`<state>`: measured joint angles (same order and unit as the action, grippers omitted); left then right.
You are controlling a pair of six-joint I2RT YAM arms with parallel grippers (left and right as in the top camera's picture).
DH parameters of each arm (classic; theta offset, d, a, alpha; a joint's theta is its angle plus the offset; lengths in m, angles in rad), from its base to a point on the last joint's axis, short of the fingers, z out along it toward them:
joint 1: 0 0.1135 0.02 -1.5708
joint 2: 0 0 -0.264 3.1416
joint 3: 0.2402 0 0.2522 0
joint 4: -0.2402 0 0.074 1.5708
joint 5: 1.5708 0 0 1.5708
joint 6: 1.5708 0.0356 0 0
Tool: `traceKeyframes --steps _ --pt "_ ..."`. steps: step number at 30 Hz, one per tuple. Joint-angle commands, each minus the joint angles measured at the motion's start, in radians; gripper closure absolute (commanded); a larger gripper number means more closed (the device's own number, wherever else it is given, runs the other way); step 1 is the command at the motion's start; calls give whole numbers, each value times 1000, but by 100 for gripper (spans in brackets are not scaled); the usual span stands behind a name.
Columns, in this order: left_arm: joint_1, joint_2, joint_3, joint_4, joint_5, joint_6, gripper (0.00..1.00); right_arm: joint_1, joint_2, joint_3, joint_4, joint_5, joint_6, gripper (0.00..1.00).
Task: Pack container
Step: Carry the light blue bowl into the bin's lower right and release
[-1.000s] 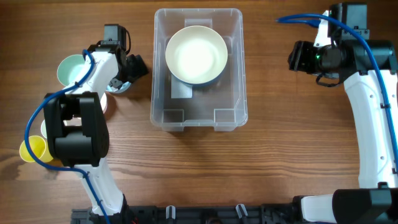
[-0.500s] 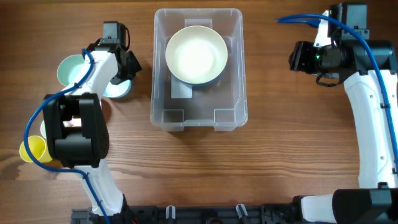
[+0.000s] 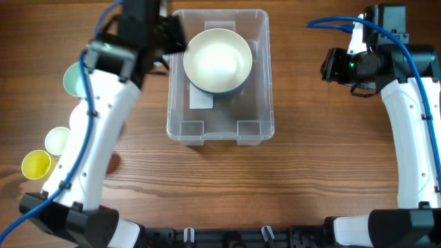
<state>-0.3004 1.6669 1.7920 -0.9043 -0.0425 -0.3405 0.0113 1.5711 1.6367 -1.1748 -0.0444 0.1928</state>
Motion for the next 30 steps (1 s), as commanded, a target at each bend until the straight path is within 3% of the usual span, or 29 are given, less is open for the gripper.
traceKeyframes --steps 1,5,11,17,26,27,28,30 --pt "-193 32 -6 -92 15 22 96 -17 1 -8 -27 100 60 41" --pt "-323 97 -6 -127 15 21 96 -49 -7 -8 -48 96 72 40" --pt "-414 236 -6 -148 68 2 96 -51 -7 -8 -61 97 72 40" --pt "-422 365 -6 -135 69 -327 96 -51 -7 -8 -60 97 72 40" --pt "-475 465 -6 -67 72 -408 96 -51 -7 -8 -61 96 72 40" --pt "-478 465 -6 -61 72 -407 92 -51 -7 -8 -61 96 72 40" --pt "-481 465 -6 -53 72 -400 82 -51 -7 -8 -61 96 72 40" --pt "-479 462 -6 -45 72 -400 50 -51 -7 -8 -61 96 72 40"
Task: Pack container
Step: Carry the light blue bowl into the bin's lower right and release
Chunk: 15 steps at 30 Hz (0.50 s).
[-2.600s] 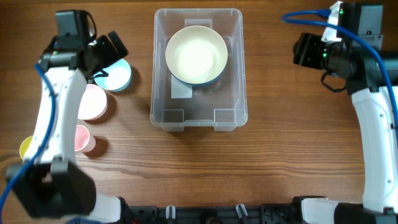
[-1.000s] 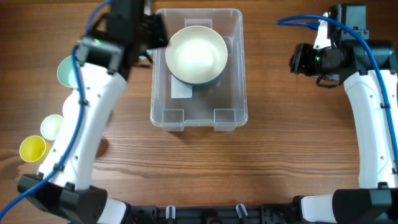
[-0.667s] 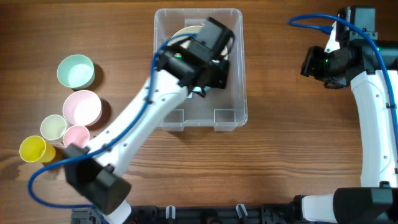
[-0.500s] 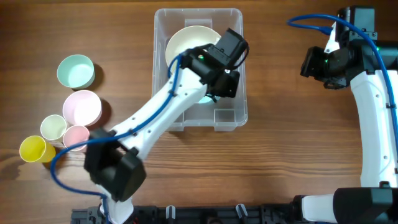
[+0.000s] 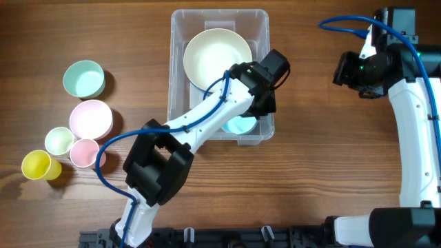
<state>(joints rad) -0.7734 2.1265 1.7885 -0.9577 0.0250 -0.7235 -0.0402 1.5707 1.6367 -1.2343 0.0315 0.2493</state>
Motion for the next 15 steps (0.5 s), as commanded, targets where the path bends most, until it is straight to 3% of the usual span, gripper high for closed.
traceKeyframes --steps 1,5,11,15 --pt "-1 -3 -2 8 4 -9 43 0 -6 -8 -1 21 15 40" --pt "40 -75 0 8 -9 36 23 0 -6 -8 -1 20 15 40" --pt "238 -388 0 -42 -241 86 0 1 -6 -8 -1 20 16 40" --pt "502 -514 -1 -135 -283 87 0 1 -6 -8 0 8 15 41"
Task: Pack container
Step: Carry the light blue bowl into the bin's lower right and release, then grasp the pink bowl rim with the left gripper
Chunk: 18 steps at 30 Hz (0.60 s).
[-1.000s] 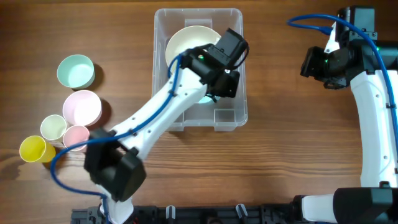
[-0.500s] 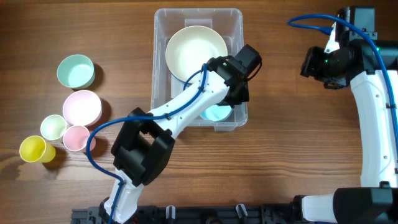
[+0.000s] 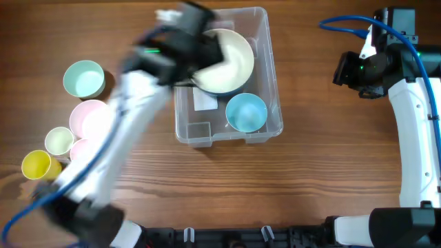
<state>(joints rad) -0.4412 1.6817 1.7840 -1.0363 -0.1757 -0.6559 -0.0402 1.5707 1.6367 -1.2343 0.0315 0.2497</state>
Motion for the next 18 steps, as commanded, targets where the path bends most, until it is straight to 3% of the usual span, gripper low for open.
traceKeyframes --steps 1,9,18 --pt "223 -71 4 -82 -79 20 0 1 -6 -8 0 7 15 41" --pt "538 89 -115 -144 -42 24 0 0 -6 -8 3 6 12 41" --pt "620 300 -225 -103 -29 25 1 0 -6 -8 11 6 7 41"
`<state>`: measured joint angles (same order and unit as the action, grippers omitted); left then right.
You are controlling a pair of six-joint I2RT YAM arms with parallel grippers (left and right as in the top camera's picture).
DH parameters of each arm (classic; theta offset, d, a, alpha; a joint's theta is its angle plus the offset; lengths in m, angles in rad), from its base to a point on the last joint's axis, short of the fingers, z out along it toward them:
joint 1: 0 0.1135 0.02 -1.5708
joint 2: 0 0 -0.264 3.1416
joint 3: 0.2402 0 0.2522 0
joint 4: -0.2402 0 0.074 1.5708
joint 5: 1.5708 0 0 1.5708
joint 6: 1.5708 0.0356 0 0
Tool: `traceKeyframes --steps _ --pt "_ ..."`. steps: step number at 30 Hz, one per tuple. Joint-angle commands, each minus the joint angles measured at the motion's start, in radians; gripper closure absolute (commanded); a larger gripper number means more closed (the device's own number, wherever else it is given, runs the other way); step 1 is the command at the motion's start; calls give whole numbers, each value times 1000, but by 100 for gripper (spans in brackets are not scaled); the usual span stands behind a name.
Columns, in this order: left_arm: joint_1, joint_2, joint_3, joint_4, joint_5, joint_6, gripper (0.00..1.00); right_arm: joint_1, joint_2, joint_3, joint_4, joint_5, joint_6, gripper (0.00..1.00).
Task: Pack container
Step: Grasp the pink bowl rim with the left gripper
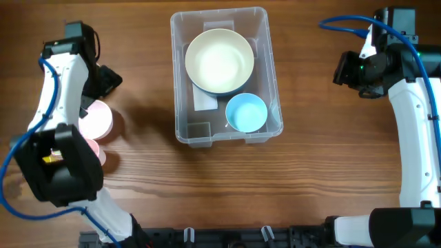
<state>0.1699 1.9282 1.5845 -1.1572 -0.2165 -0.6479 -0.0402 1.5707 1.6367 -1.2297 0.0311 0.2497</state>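
Observation:
A clear plastic container stands at the middle back of the wooden table. Inside it are a large cream bowl at the far end and a small blue bowl in the near right corner. My left gripper is off to the left of the container, just above a pink bowl; its dark fingers are too indistinct to tell their state. Well to the right of the container, my right gripper hangs apart from it, its jaws unclear.
Below the pink bowl a smaller pink cup peeks out beside the left arm. The left arm covers the rest of the table's left edge. A white label lies on the container's floor beside the bowls.
My left arm, blurred over the container's left side before, now stands at the far left over the cups. The blue bowl and cream bowl rest unchanged in the container. The right arm is still.
At first the container held only the cream bowl, with my left gripper at its far left edge. Then the left gripper was in the near right corner over a blue bowl. Later that bowl lay free there, and now the left arm is over the cups.

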Motion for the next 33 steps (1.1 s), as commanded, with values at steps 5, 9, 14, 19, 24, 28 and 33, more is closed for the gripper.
traceKeyframes --steps 5,9,14,19,24,28,33 --pt "9 128 -56 68 51 70 4 0 -6 -8 6 6 -5 41" --pt "9 133 -100 138 97 138 17 0 -6 -8 5 6 -7 41" --pt "9 133 -108 153 97 147 53 0 -6 -8 4 6 -7 41" --pt "9 133 -127 167 99 147 80 0 -6 -8 0 7 -8 41" --pt "8 133 -133 173 104 147 96 0 -6 -8 0 6 -11 41" --pt "-4 133 -131 174 104 147 96 0 -6 -8 -1 6 -11 41" --pt "-73 88 -122 172 113 148 96 0 -6 -8 2 7 -12 42"
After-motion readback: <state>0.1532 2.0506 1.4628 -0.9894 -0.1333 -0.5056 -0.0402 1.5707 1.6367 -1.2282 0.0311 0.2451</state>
